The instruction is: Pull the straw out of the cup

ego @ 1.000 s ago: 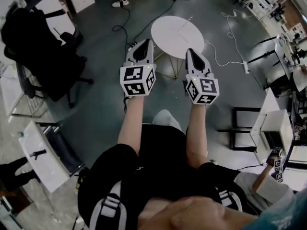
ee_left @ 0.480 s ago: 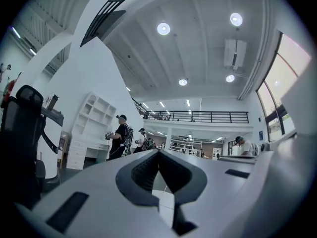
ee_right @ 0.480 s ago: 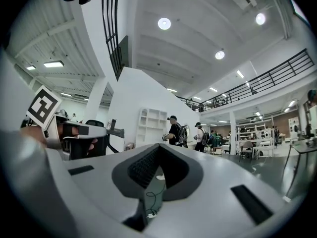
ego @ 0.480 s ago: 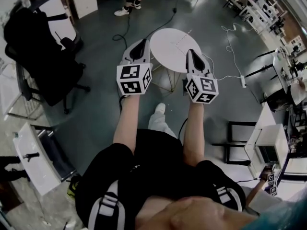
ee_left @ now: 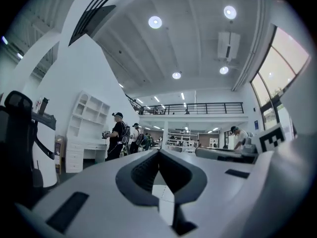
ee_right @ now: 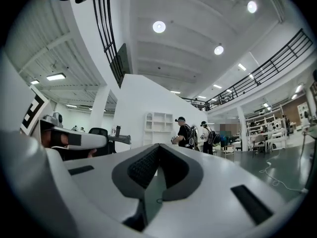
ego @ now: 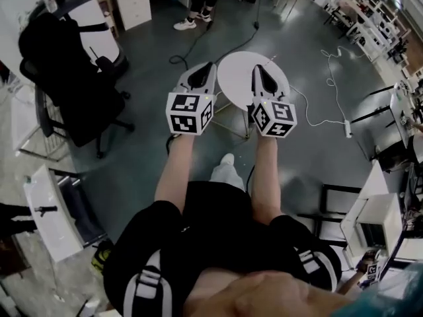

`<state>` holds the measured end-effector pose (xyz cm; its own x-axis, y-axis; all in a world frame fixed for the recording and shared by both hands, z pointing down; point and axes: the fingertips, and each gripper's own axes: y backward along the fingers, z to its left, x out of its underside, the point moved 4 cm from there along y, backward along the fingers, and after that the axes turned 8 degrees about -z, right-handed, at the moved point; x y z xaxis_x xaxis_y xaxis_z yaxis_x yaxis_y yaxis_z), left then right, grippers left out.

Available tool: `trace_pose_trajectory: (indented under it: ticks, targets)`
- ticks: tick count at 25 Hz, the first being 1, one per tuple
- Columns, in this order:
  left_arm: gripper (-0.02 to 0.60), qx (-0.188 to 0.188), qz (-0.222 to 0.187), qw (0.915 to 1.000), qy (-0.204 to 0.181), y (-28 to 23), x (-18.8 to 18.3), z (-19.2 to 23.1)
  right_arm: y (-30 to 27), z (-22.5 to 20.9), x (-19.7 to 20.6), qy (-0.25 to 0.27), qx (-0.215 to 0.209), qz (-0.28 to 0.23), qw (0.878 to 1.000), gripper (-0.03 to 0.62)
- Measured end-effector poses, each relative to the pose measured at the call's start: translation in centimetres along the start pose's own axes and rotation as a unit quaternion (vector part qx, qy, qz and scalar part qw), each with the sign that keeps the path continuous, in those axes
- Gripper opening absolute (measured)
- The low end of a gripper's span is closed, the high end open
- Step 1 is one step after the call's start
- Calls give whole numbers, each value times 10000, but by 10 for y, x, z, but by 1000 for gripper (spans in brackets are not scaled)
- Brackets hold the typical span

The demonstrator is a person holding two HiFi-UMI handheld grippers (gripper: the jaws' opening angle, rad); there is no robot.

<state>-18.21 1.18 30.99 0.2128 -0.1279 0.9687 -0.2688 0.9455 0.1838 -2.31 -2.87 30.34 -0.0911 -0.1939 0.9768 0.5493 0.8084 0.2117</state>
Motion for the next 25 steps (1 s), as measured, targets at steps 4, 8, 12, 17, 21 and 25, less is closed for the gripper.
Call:
trace_pose_trajectory:
  ticks: [4, 8, 12, 17, 21, 25]
  targets:
    - [9, 33, 203, 9998, 32, -41, 21, 8, -11, -37, 15, 36, 211, 122, 9997, 17]
    - [9, 243, 361, 9988, 229, -93, 53, -16, -4, -121, 25, 74, 809, 335, 9961, 17]
    - [9, 450, 671, 9963, 302, -145, 93, -37, -14, -167, 63, 53, 1013, 640, 9928, 15]
    - [9, 449, 1119, 9921, 344, -205, 139, -43, -52, -217, 106, -179, 989, 915, 9907, 15]
    - [9, 288, 1254, 9906, 458, -258, 157, -28, -96, -244, 125, -200, 760, 1078, 9911, 17]
    - [9, 292, 1174, 9909, 595, -309, 159, -40, -111, -293, 115, -70, 857, 1102, 9902, 16]
